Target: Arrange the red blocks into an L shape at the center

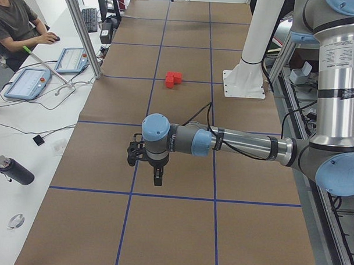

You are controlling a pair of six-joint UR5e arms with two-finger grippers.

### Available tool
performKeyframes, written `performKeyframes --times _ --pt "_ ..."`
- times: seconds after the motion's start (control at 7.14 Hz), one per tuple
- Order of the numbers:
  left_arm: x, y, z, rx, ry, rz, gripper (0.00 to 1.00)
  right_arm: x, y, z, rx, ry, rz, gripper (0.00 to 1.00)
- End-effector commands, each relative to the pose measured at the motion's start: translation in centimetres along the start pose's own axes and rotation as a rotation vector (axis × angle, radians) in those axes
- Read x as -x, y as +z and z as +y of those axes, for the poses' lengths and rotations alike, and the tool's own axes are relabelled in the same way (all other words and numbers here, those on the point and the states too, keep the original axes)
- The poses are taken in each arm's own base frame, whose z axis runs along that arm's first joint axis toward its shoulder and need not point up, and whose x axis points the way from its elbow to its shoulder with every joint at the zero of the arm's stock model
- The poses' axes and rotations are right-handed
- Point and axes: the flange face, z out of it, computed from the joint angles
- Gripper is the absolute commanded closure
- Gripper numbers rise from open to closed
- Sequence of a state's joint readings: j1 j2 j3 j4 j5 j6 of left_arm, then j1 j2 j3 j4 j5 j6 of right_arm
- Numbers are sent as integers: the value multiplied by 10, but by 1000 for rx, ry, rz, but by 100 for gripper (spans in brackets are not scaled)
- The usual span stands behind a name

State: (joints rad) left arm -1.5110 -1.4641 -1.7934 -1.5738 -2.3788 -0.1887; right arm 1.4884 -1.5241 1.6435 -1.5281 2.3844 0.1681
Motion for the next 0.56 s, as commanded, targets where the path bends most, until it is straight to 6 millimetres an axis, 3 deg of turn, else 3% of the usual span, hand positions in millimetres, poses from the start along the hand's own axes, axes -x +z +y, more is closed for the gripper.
performKeyframes --times 0.0,0.42 --pt "4 0 1 -1 -1 -1 0 3 -1 -2 -2 -6 0 0" --pt "-2 -8 -3 -35 37 -35 0 2 0 -3 -3 -42 21 0"
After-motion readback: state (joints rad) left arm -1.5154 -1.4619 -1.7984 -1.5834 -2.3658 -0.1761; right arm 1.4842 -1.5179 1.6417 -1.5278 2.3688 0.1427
